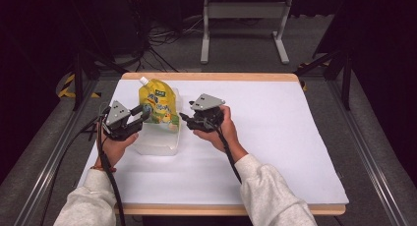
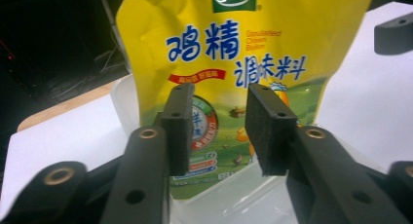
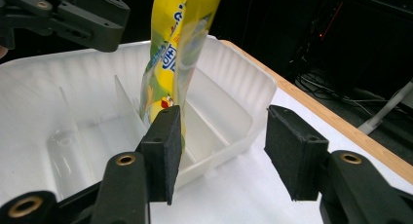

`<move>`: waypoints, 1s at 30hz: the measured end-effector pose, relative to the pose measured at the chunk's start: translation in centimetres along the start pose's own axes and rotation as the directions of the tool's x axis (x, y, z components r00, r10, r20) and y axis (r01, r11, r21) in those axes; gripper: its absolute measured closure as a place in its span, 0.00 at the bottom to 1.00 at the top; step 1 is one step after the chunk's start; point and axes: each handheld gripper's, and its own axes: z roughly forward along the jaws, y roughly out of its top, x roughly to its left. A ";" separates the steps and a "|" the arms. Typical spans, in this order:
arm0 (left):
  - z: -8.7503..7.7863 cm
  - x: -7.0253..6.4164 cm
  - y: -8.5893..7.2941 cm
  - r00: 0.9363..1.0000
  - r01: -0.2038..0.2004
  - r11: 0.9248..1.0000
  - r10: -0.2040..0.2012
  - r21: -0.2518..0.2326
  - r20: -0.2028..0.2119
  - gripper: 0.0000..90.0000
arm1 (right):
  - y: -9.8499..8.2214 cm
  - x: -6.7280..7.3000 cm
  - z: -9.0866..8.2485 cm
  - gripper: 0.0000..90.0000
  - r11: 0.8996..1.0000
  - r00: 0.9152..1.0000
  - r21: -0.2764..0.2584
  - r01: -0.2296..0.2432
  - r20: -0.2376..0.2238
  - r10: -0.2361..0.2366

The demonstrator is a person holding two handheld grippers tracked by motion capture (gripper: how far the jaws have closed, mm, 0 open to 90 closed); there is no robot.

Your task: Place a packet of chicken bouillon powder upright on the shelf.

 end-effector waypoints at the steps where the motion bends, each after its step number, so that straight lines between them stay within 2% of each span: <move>1: -0.1 -0.2 0.0 1.000 -0.009 1.000 0.009 0.000 0.001 0.68 | -0.1 -0.1 -0.1 0.53 1.000 1.000 0.003 0.001 0.000 -0.001; 9: -0.5 -1.7 0.2 1.000 -0.029 1.000 0.029 0.004 0.002 0.54 | -0.9 -1.1 -1.4 0.50 0.999 1.000 0.037 0.011 0.014 -0.011; 12: -0.6 -2.2 0.2 0.999 -0.039 0.999 0.039 0.010 0.015 0.52 | -1.1 -1.5 -1.9 0.49 0.999 1.000 0.047 0.014 0.021 -0.015; 16: -0.8 -2.8 0.1 0.999 -0.043 0.999 0.042 0.012 0.022 0.45 | -1.3 -1.9 -2.7 0.48 0.998 0.999 0.065 0.023 0.021 -0.024; 22: -1.0 -4.2 0.3 0.997 -0.073 0.997 0.072 0.021 0.035 0.38 | -1.7 -2.3 -3.6 0.46 0.994 0.998 0.100 0.048 0.026 -0.051; 30: -1.1 -5.6 0.4 0.993 -0.104 0.994 0.102 0.030 0.056 0.29 | -2.5 -3.2 -5.1 0.43 0.990 0.997 0.132 0.055 0.040 -0.061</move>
